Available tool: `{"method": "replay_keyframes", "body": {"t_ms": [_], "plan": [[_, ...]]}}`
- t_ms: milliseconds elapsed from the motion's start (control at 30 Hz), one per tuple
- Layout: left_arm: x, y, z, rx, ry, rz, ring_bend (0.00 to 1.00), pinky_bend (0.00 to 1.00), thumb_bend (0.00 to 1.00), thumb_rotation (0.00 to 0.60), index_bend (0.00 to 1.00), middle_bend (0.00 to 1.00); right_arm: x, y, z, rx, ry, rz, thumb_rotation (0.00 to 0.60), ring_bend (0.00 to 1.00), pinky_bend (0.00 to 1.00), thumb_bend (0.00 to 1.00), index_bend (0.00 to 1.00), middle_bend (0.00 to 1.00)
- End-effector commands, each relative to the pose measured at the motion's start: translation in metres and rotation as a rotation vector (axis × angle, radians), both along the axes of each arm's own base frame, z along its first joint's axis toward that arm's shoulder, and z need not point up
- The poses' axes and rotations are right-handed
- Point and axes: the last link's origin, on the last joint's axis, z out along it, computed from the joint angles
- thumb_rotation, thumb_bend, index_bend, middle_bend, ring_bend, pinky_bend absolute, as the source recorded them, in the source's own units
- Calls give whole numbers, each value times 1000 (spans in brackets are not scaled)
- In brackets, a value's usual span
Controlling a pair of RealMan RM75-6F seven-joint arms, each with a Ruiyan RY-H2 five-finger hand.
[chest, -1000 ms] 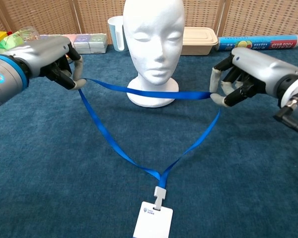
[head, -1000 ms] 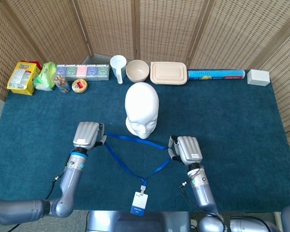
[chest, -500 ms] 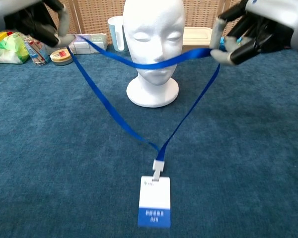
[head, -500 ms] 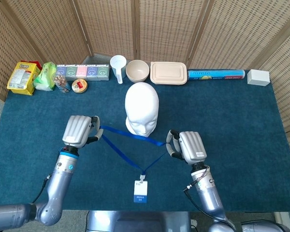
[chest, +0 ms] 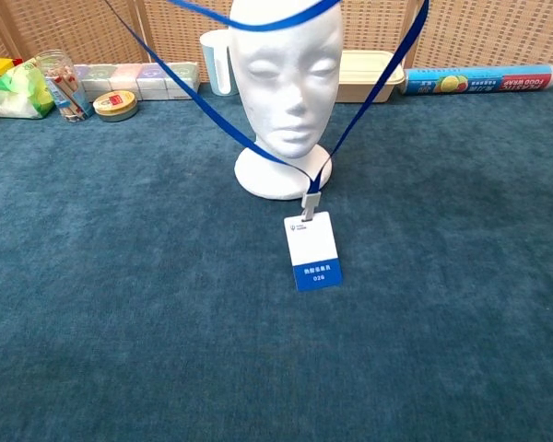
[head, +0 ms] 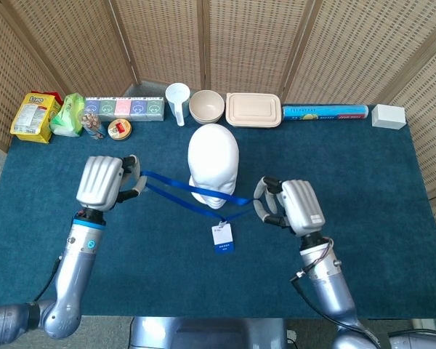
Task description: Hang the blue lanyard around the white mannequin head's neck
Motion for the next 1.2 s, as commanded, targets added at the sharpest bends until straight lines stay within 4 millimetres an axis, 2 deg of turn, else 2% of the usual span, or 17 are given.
{"method": "replay_keyframes", "body": {"t_ms": [33, 233, 500, 1200], "plan": [[6, 4, 6, 2, -13, -5, 1000, 1000, 404, 554, 691, 1000, 2, -9, 10, -3, -30, 2, 597, 1000, 1000, 477, 625, 837], [17, 13, 11, 3, -24, -5, 1000, 1000, 404, 557, 691, 1000, 0, -28, 22, -15, -55, -14, 598, 1000, 1000, 476, 626, 838], [24, 26, 13, 13, -20, 12, 1000, 1000, 403, 553, 691, 1000, 3, -49, 26, -3, -82, -25, 597, 1000, 1000, 477, 629, 840], [12, 60, 7, -2, -34, 110, 1000, 1000, 404, 554, 691, 1000, 17, -99, 35, -10, -38, -58, 596, 1000, 1000, 477, 631, 841]]}}
